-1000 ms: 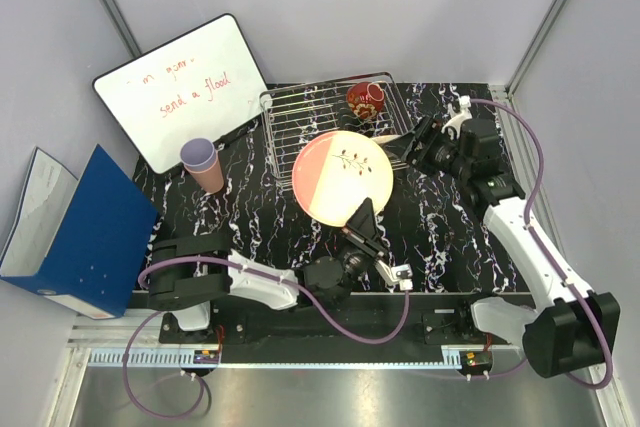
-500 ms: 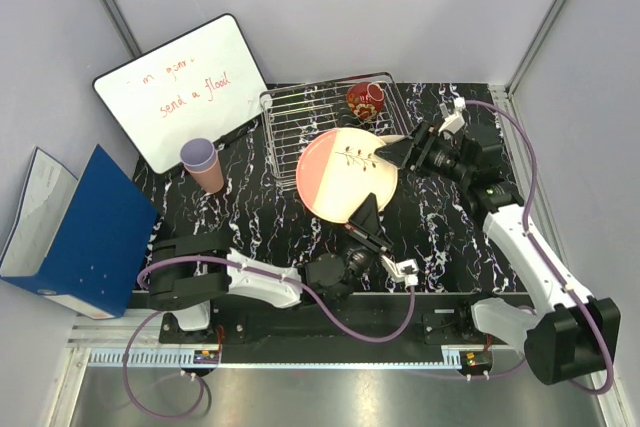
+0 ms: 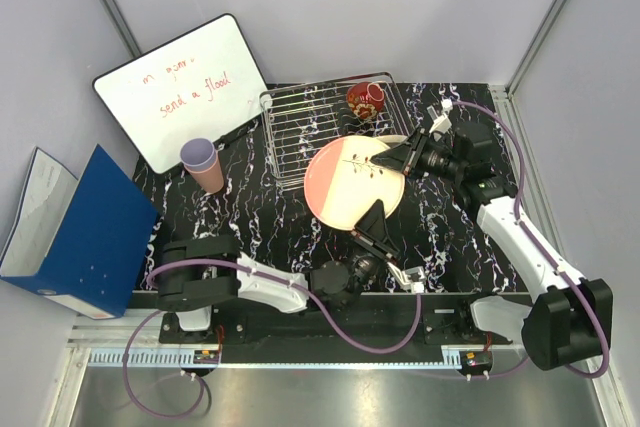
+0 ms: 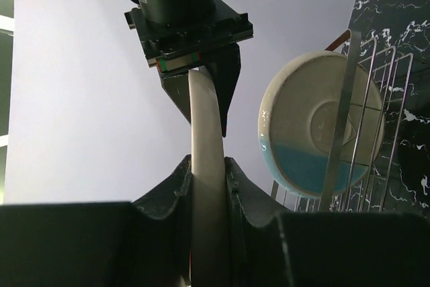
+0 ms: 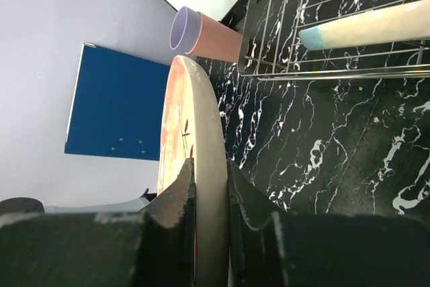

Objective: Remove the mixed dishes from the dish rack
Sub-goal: Place the plate at the center of the board.

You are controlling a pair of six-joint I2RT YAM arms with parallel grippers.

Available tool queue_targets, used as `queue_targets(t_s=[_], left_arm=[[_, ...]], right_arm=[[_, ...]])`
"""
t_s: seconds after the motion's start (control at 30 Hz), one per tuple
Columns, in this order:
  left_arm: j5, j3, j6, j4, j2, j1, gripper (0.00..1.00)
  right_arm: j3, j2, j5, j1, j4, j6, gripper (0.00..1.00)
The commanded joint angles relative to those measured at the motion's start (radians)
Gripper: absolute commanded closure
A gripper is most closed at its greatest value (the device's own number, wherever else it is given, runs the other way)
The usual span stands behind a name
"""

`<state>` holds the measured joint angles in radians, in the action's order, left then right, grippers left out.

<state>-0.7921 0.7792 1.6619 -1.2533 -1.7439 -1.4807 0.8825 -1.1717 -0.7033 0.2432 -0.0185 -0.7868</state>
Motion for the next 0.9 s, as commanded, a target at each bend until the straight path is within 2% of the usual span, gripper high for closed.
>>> queue_targets(t_s=[0.0, 0.03, 0.1, 0.13, 0.17, 0.23, 0.27, 0.47, 0.57, 0.7, 0.87], left_arm=[[0.044, 0.071, 0.068, -0.305, 0.012, -0.006, 1.0], [0.036, 0.078, 0.078, -0.331, 0.004, -0.006, 0.94], [0.011, 0.106, 0.093, -0.363, -0.006, -0.003, 0.69], [0.002, 0.114, 0.105, -0.377, -0.009, -0.001, 0.54], [-0.005, 0.126, 0.105, -0.377, -0.008, 0.0, 0.28], [-0.03, 0.137, 0.092, -0.377, -0.003, 0.002, 0.07], [-0.038, 0.149, 0.088, -0.377, 0.003, 0.003, 0.01], [-0.103, 0.196, 0.12, -0.408, 0.009, 0.013, 0.01], [-0.177, 0.259, 0.153, -0.414, 0.029, 0.022, 0.01], [-0.239, 0.29, 0.138, -0.414, 0.137, 0.033, 0.01], [-0.358, 0.321, 0.127, -0.413, 0.224, 0.042, 0.01]], right_arm=[[0.038, 0.049, 0.008, 0.022, 0.011, 0.064, 1.0], [0.038, 0.056, 0.011, 0.022, 0.05, 0.069, 1.0], [0.044, 0.076, 0.039, 0.022, 0.064, 0.07, 1.0], [0.047, 0.081, 0.044, 0.022, 0.071, 0.07, 1.0], [0.047, 0.089, 0.047, 0.024, 0.072, 0.066, 1.0], [0.05, 0.092, 0.05, 0.022, 0.075, 0.063, 1.0], [0.05, 0.096, 0.059, 0.022, 0.075, 0.06, 1.0], [0.058, 0.128, 0.134, 0.018, 0.081, 0.049, 1.0], [0.085, 0.158, 0.205, -0.022, 0.081, 0.017, 1.0], [0.15, 0.168, 0.284, -0.08, 0.083, -0.019, 1.0], [0.233, 0.158, 0.43, -0.206, 0.141, -0.084, 1.0]])
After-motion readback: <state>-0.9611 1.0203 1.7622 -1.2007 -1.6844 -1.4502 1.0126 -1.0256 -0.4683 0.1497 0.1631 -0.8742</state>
